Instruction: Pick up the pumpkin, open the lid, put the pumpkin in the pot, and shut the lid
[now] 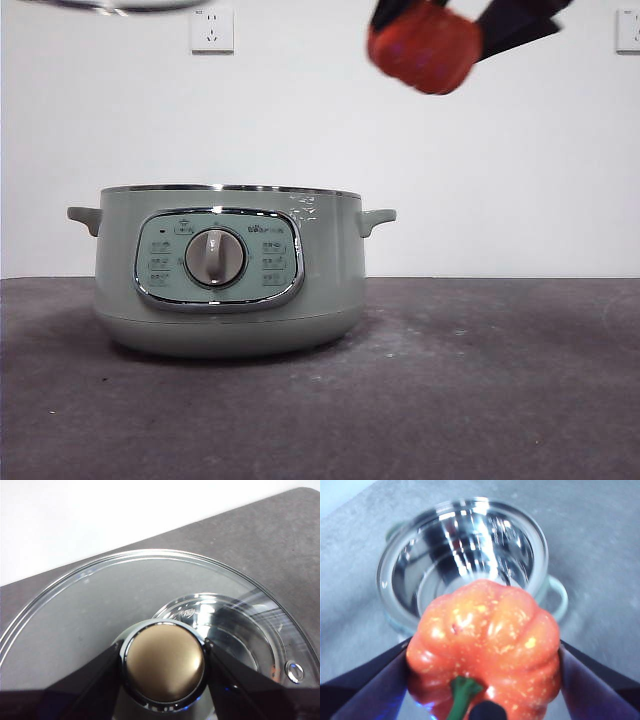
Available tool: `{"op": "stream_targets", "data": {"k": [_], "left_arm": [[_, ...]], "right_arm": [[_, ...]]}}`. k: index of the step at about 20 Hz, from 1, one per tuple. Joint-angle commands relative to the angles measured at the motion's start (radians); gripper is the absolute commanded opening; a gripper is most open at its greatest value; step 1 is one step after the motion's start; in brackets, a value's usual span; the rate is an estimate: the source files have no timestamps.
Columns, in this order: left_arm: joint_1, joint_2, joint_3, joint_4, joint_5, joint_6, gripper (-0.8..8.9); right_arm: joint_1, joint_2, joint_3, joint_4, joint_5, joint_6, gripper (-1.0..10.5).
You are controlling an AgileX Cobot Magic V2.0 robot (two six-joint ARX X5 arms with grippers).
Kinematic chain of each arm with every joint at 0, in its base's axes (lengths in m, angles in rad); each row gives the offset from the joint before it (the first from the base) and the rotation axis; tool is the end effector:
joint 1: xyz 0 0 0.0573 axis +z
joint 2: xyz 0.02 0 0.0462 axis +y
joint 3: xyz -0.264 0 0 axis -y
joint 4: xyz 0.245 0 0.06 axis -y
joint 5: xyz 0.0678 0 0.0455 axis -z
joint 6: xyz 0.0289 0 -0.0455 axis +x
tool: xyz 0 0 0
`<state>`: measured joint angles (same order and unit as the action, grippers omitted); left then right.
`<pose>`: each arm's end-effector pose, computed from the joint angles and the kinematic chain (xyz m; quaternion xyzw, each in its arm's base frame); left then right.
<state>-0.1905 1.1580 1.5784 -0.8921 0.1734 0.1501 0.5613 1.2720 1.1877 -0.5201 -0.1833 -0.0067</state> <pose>0.1945 -0.0426 0.4563 0.0737 0.2198 -0.1930 0.9534 0.2263 0.1485 0.3403 -0.0589 0.2912 0.3483 0.8891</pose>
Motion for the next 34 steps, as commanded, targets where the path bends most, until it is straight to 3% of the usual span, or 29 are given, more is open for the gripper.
{"op": "stream_targets", "data": {"k": [1, 7, 11, 19, 29, 30, 32, 33, 34], "left_arm": [[0.018, -0.078, 0.017, -0.015, 0.011, 0.015, -0.09], [0.026, -0.231, 0.017, -0.083, 0.011, -0.003, -0.09], [0.026, -0.267, 0.017, -0.116, 0.011, -0.022, -0.09], [0.026, -0.27, 0.017, -0.157, 0.013, -0.018, -0.09], [0.026, -0.27, 0.017, -0.165, 0.017, -0.018, -0.09], [0.026, -0.27, 0.017, -0.167, 0.017, -0.018, -0.09], [0.026, -0.27, 0.017, -0.169, 0.018, -0.018, -0.09], [0.026, -0.27, 0.017, -0.17, 0.018, -0.018, -0.09], [0.026, -0.27, 0.017, -0.172, 0.018, -0.018, -0.09]], "right_arm": [[0.019, 0.116, 0.102, 0.018, -0.002, 0.006, -0.2], [0.08, 0.491, 0.454, 0.011, -0.002, -0.049, -0.2], [0.121, 0.696, 0.6, 0.021, 0.005, -0.102, -0.2], [0.147, 0.847, 0.607, 0.064, 0.062, -0.188, -0.2], [0.153, 0.889, 0.607, 0.007, 0.059, -0.195, -0.2], [0.153, 0.889, 0.607, 0.0, 0.058, -0.194, 0.6], [0.153, 0.89, 0.607, -0.033, 0.058, -0.193, 5.2], [0.154, 0.889, 0.607, -0.048, 0.058, -0.192, 6.1], [0.154, 0.889, 0.607, -0.052, 0.06, -0.186, 6.1]]}}
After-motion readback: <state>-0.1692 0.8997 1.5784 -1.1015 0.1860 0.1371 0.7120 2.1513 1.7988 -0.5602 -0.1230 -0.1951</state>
